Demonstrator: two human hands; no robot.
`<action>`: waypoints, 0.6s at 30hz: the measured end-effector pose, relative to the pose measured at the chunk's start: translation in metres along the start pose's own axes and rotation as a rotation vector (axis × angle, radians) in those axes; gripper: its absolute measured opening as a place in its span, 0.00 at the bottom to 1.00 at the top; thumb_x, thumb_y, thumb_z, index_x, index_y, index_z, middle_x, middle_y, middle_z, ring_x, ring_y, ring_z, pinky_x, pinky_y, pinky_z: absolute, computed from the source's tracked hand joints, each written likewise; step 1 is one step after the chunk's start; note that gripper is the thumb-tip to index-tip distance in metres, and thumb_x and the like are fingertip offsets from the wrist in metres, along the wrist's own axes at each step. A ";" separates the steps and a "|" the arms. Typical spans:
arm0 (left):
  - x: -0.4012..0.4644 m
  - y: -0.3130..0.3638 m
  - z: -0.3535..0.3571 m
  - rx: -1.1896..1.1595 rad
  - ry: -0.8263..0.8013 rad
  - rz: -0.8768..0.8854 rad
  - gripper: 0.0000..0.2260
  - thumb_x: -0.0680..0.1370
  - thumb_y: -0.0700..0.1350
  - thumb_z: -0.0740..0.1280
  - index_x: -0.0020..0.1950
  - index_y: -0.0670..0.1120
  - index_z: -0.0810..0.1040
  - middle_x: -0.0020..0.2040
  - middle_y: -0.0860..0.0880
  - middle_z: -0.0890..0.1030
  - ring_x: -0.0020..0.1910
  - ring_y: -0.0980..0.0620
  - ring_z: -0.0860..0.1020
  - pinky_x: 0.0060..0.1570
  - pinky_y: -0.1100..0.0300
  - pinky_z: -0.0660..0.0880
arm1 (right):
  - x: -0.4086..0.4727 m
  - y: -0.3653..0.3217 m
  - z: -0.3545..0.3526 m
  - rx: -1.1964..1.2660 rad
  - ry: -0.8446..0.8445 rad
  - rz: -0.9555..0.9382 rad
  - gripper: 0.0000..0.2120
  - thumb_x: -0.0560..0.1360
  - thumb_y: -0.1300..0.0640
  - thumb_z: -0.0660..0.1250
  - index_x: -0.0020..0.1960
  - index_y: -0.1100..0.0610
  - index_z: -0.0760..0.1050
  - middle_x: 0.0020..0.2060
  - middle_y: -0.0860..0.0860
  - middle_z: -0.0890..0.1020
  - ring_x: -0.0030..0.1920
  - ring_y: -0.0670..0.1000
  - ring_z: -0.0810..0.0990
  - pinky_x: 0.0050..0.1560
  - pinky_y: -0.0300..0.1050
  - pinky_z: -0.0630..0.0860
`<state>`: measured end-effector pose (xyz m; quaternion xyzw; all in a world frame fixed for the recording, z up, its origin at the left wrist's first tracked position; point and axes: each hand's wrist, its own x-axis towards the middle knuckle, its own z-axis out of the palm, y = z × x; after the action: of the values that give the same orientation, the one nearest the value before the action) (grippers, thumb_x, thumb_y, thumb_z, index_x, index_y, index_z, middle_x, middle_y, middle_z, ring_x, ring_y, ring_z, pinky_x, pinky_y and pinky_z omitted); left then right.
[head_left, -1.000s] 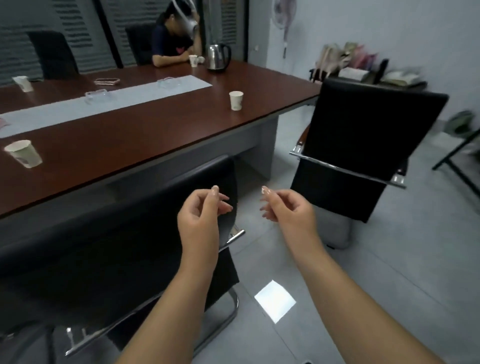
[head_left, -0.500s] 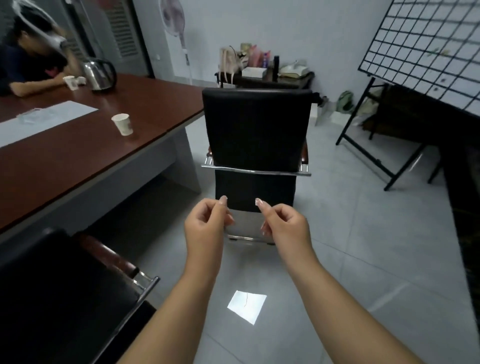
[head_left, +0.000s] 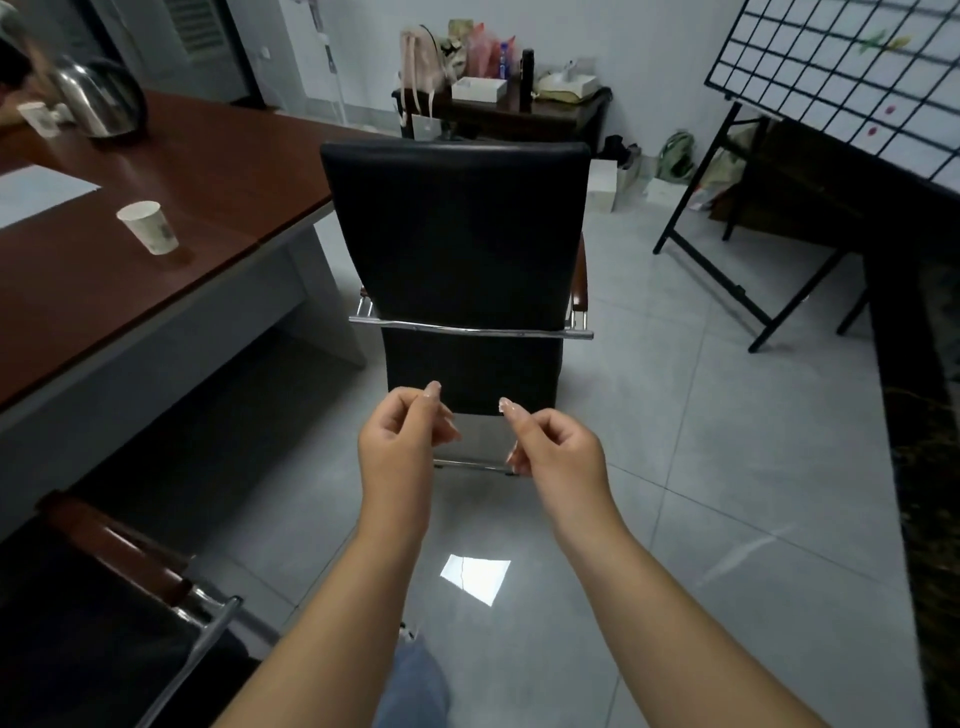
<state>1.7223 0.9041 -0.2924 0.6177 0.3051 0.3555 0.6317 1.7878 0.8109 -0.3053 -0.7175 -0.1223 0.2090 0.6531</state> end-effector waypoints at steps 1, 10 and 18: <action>0.009 -0.003 0.001 -0.011 0.005 -0.009 0.14 0.79 0.41 0.60 0.32 0.45 0.72 0.25 0.56 0.74 0.28 0.62 0.74 0.41 0.60 0.72 | 0.009 0.001 0.002 0.004 0.002 0.004 0.16 0.75 0.49 0.65 0.32 0.56 0.71 0.23 0.46 0.72 0.25 0.39 0.72 0.33 0.28 0.72; 0.138 -0.013 -0.021 -0.084 0.117 -0.033 0.14 0.79 0.40 0.60 0.32 0.43 0.71 0.22 0.56 0.73 0.25 0.63 0.73 0.32 0.71 0.72 | 0.111 -0.019 0.088 -0.057 -0.082 0.028 0.17 0.75 0.48 0.65 0.32 0.56 0.71 0.25 0.47 0.73 0.28 0.42 0.72 0.31 0.29 0.70; 0.270 -0.012 -0.091 -0.078 0.226 -0.024 0.14 0.78 0.40 0.61 0.32 0.43 0.72 0.24 0.55 0.74 0.27 0.62 0.73 0.31 0.73 0.71 | 0.207 -0.051 0.213 0.008 -0.232 0.030 0.18 0.75 0.53 0.66 0.29 0.59 0.71 0.20 0.46 0.73 0.23 0.40 0.70 0.29 0.29 0.70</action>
<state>1.7997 1.1788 -0.2942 0.5452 0.3676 0.4266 0.6210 1.8778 1.0980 -0.2968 -0.6877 -0.1857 0.3009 0.6341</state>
